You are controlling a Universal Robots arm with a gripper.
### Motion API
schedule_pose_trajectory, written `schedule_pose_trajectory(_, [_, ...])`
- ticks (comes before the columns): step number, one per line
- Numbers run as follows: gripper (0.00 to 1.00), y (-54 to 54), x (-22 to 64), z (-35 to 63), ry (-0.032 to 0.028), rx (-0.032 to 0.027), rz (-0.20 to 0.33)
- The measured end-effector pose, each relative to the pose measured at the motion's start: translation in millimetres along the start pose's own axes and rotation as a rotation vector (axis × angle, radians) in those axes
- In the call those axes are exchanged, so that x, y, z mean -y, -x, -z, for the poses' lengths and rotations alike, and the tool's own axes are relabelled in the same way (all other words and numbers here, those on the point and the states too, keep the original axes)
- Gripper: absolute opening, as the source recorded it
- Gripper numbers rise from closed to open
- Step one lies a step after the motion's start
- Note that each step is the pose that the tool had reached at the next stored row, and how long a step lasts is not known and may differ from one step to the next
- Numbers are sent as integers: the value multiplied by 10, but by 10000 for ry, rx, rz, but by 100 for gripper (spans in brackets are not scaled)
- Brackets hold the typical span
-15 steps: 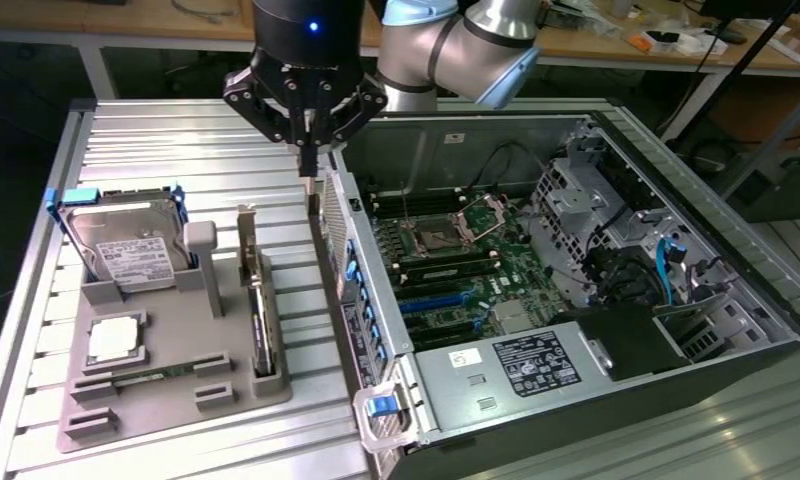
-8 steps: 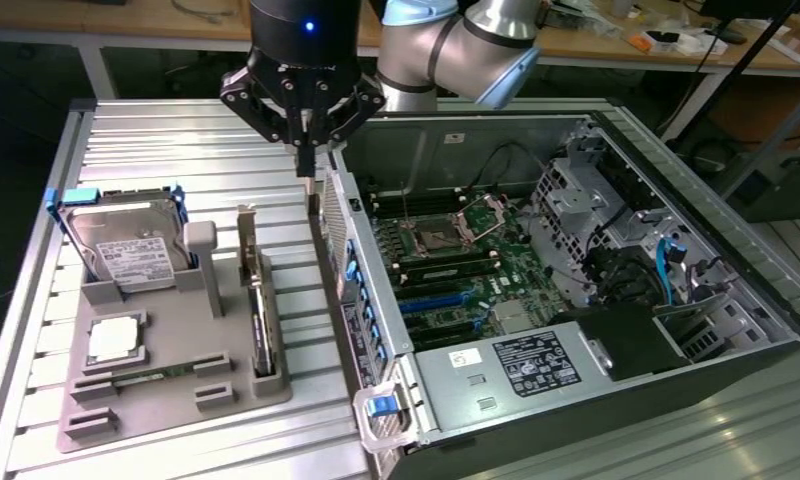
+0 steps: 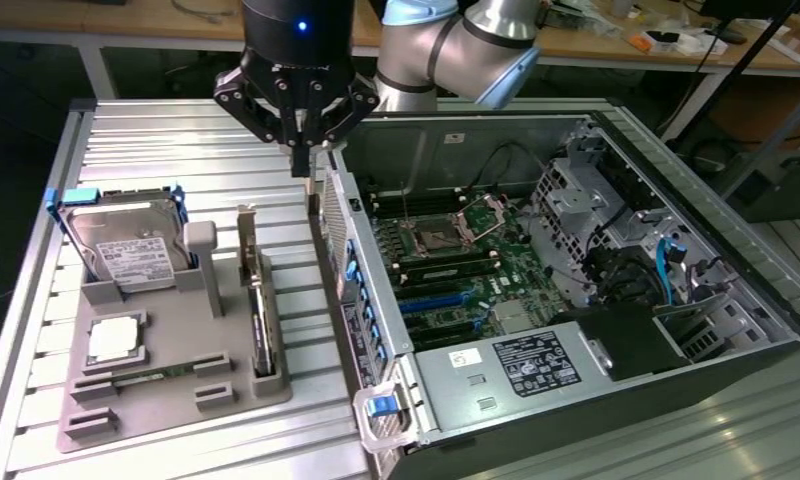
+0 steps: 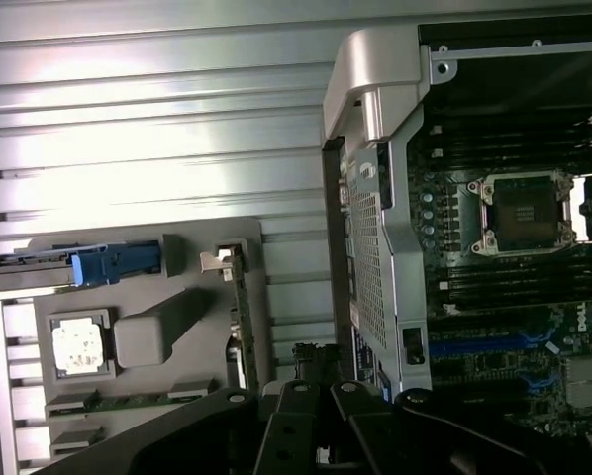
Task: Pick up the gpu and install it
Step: 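Reach for the gpu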
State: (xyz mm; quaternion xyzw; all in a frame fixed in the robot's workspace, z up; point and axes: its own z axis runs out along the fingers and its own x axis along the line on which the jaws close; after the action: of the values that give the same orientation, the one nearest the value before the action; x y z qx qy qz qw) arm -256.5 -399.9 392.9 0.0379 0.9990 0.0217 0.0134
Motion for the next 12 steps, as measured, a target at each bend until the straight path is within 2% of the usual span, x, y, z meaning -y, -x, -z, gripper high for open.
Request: schedule_pose_trajectory(12, [11, -75, 6, 2, 0, 1, 0])
